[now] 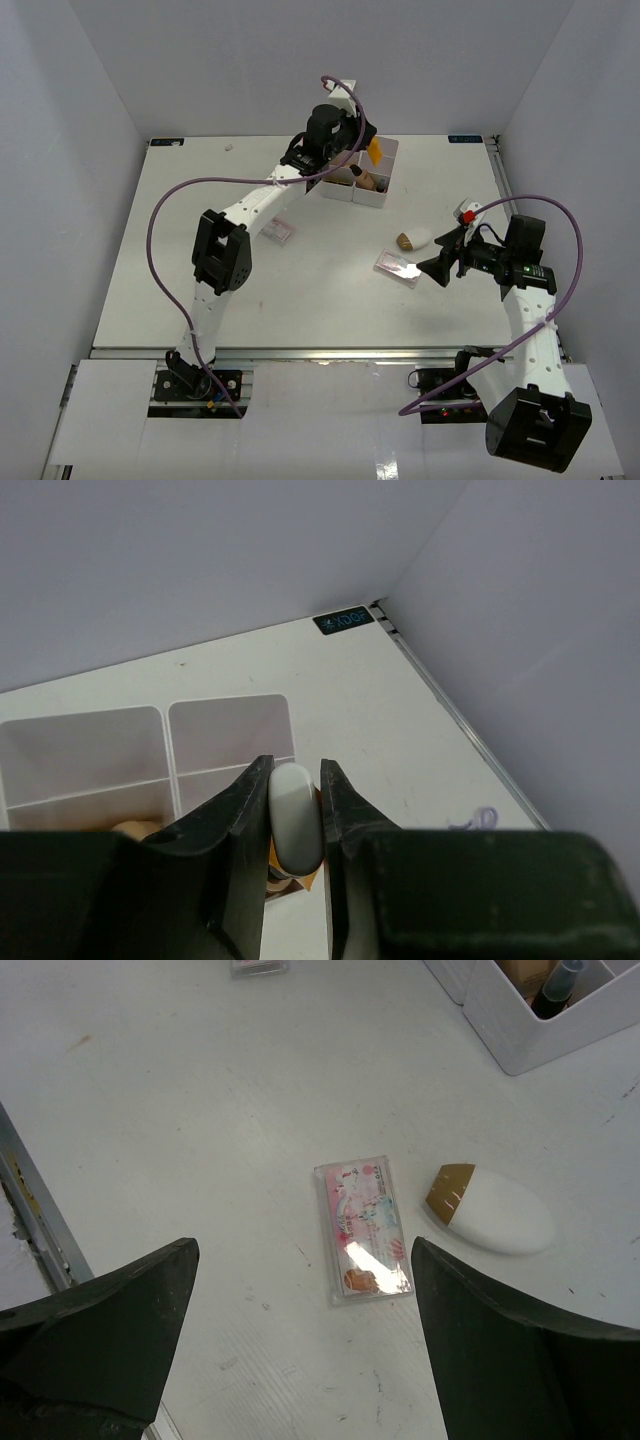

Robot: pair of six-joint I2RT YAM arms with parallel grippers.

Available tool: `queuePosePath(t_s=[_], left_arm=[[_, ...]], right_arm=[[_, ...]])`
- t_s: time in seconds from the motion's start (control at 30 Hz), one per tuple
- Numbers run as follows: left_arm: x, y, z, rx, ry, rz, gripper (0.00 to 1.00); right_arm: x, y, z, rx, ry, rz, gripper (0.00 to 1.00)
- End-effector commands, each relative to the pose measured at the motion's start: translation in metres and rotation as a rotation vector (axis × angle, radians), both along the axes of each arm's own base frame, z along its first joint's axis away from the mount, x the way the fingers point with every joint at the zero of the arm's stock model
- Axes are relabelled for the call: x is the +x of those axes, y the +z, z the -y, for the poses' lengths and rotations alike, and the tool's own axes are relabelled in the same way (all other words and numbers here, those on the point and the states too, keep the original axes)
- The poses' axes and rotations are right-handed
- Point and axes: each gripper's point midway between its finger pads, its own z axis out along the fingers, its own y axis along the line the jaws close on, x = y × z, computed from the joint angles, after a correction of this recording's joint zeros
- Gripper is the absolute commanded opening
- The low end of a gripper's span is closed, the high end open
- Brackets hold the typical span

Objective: Organize the makeup

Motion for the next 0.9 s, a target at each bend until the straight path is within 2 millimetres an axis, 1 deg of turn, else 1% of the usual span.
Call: queuePosePath(t_s=[0.0, 0.27, 0.47, 0.53, 0.67, 0.87], left_arm=[[0.016, 0.054, -0.006, -0.094, 0.021, 0.157, 0.00], [0.026, 0.029, 0.000, -0.072, -0.003, 0.172, 0.00], [0.029, 0.015, 0.006, -0.062, -0.020, 0.169, 0.00], [0.029, 0.013, 0.007, -0.063, -0.026, 0.168, 0.00], [0.028, 0.003, 0.010, -0.055, -0.043, 0.153, 0.00], [0.026, -0.002, 0.011, -0.047, -0.056, 0.149, 0.00]], right_arm=[[0.004, 0.006, 0.000, 0.016, 0.002, 0.023, 0.93], [0.006, 0.005, 0.003, 0.014, -0.012, 0.024, 0.93], [0.008, 0.004, 0.005, 0.011, -0.022, 0.022, 0.93], [0.008, 0.004, 0.006, 0.011, -0.025, 0.021, 0.93], [0.008, 0.003, 0.007, 0.013, -0.028, 0.018, 0.93], [0.008, 0.002, 0.007, 0.017, -0.028, 0.014, 0.93]])
